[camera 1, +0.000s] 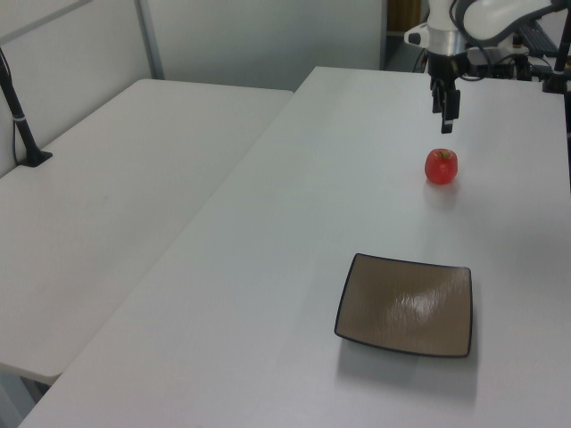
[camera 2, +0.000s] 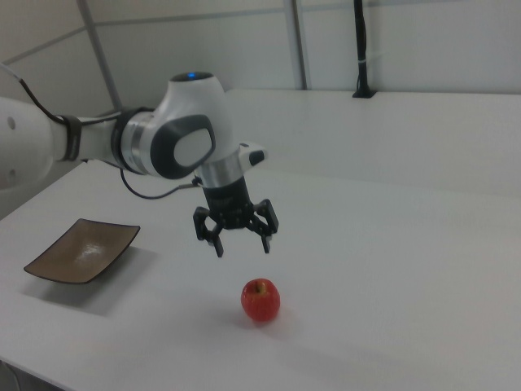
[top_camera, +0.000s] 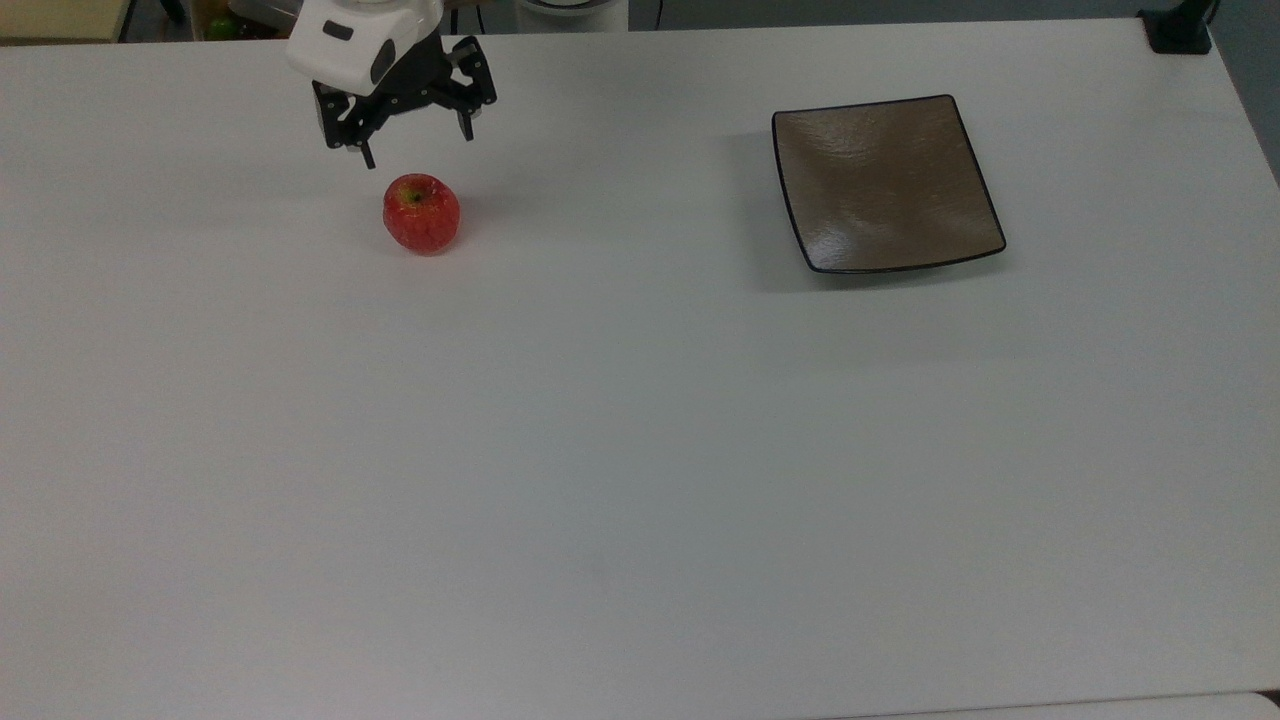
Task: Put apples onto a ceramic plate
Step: 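Move the open gripper over the red apple and lower it, then close the gripper around the red apple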
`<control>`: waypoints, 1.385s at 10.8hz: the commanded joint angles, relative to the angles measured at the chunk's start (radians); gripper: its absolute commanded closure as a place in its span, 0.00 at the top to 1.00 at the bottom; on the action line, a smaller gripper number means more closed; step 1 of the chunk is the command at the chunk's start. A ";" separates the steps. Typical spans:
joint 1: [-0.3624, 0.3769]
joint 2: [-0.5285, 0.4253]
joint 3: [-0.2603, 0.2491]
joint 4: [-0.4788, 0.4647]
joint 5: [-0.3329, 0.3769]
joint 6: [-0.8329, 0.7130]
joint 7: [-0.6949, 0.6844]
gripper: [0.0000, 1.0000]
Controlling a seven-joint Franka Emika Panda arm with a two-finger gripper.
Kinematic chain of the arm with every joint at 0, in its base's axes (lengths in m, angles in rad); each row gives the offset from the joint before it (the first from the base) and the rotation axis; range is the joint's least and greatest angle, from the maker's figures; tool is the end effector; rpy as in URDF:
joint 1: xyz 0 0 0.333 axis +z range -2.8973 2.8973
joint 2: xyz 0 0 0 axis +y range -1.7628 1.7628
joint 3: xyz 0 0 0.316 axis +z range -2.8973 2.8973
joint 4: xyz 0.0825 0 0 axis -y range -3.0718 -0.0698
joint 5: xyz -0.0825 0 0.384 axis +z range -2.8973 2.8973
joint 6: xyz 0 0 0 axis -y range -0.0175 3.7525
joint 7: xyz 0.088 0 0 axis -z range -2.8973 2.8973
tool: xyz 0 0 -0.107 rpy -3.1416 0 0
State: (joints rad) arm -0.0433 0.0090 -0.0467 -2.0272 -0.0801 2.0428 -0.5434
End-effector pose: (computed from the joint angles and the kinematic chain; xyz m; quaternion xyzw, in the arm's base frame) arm 0.5517 -0.0542 0.4434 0.9696 0.2422 -0.0081 0.0352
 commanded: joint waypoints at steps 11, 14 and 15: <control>-0.001 0.095 -0.013 -0.182 -0.111 0.300 -0.021 1.00; -0.003 0.123 -0.013 -0.182 -0.154 0.315 -0.021 1.00; -0.003 0.126 -0.013 -0.183 -0.168 0.324 -0.021 0.95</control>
State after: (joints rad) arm -0.0471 0.1283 -0.0544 -2.1892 -0.2108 2.3150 -0.5486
